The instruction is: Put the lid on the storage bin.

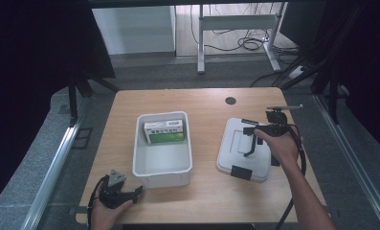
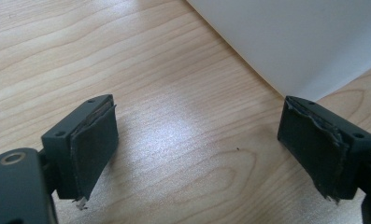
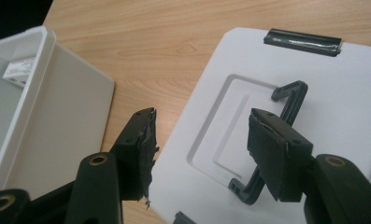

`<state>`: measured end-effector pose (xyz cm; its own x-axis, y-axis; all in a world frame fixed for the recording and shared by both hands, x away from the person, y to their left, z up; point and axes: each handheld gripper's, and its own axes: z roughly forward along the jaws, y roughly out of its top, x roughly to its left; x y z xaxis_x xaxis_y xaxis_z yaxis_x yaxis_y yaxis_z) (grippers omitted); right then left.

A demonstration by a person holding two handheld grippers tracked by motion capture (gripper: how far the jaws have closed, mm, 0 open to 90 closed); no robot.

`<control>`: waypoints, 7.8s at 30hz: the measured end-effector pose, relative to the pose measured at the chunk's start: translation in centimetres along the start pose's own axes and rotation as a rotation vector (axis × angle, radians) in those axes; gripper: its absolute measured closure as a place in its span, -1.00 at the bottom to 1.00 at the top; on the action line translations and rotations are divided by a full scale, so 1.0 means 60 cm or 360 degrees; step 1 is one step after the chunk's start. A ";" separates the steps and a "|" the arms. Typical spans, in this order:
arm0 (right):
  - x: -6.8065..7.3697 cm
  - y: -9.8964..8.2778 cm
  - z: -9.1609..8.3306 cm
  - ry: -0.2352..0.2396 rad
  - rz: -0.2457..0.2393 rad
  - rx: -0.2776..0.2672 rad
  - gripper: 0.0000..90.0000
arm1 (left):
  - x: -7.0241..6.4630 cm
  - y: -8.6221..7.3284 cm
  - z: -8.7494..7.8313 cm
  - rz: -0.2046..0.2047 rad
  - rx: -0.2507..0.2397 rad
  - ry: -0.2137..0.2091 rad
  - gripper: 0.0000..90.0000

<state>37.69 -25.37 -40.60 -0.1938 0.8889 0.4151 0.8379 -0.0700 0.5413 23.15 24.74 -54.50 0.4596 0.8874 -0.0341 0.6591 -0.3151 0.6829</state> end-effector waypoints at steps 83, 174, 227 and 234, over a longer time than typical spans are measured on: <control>-0.080 0.006 0.083 -0.0139 0.0612 0.0372 0.88 | 0.000 -0.001 -0.001 0.0011 0.0002 -0.0007 -0.73; 0.067 0.035 -0.078 0.0255 0.0282 0.0208 0.88 | 0.000 -0.001 -0.001 0.0017 0.0001 -0.0009 -0.73; 0.168 0.044 -0.073 0.0394 0.0146 0.0265 0.87 | -0.001 -0.001 -0.001 0.0020 0.0002 -0.0016 -0.73; 0.176 0.044 -0.076 0.0405 0.0126 0.0259 0.88 | -0.001 -0.001 -0.001 0.0021 0.0003 -0.0017 -0.73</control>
<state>35.53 -18.21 -31.44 -0.2292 0.7404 0.6319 0.9222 -0.0426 0.3844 23.05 24.76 -54.49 0.4744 0.8797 -0.0329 0.6539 -0.3272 0.6821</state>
